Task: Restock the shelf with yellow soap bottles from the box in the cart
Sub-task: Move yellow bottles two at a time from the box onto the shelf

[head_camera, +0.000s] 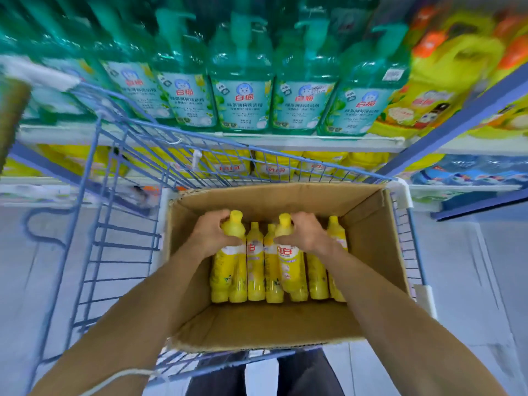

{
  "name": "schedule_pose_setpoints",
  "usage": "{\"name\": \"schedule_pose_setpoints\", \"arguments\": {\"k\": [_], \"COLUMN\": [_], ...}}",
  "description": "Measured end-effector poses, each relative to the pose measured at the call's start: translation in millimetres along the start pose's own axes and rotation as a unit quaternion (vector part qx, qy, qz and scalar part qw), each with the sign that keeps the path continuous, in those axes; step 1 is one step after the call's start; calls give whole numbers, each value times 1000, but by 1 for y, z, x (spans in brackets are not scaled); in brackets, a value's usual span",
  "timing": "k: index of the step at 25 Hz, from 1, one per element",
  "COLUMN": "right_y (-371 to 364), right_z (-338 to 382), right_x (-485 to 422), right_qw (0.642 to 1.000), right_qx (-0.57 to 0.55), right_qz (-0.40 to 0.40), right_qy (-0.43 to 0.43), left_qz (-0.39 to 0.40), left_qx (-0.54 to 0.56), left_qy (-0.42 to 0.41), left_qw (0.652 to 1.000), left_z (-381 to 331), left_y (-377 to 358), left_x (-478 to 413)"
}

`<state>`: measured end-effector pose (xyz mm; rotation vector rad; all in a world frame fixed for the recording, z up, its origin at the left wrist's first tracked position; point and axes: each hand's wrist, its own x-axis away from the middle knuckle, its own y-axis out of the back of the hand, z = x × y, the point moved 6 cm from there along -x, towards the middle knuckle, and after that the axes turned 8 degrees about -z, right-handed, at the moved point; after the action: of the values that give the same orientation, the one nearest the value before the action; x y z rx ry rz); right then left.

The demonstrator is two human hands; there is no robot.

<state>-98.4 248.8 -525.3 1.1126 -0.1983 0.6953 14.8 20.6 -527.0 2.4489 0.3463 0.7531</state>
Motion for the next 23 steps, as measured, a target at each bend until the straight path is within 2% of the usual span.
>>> {"name": "schedule_pose_setpoints", "arguments": {"k": [3,7,13,15,18,23], "right_y": [81,192,345,384,438,521], "right_z": [63,131,207,225,244,264], "right_x": [25,59,127,144,162,169], "right_qw": [996,983,939,926,909,886], "right_qx": [-10,-20,-78,-86,-81,-100], "right_qz": [-50,-133,-254,-274,-306,-321], "right_qy": [72,126,216,243,271,318], "left_qz": [-8,-44,-123,-134,-193,-244], "left_qx": [22,71,65,79,84,78], "left_qy": [-66,-144,-297,-316,-348,-389], "left_qw": [998,986,945,936,914,885], "left_z": [-77,-173,-329,-369,-427,-518], "left_y": [53,127,229,251,280,309], "left_x": [18,32,83,96,116,130]}}
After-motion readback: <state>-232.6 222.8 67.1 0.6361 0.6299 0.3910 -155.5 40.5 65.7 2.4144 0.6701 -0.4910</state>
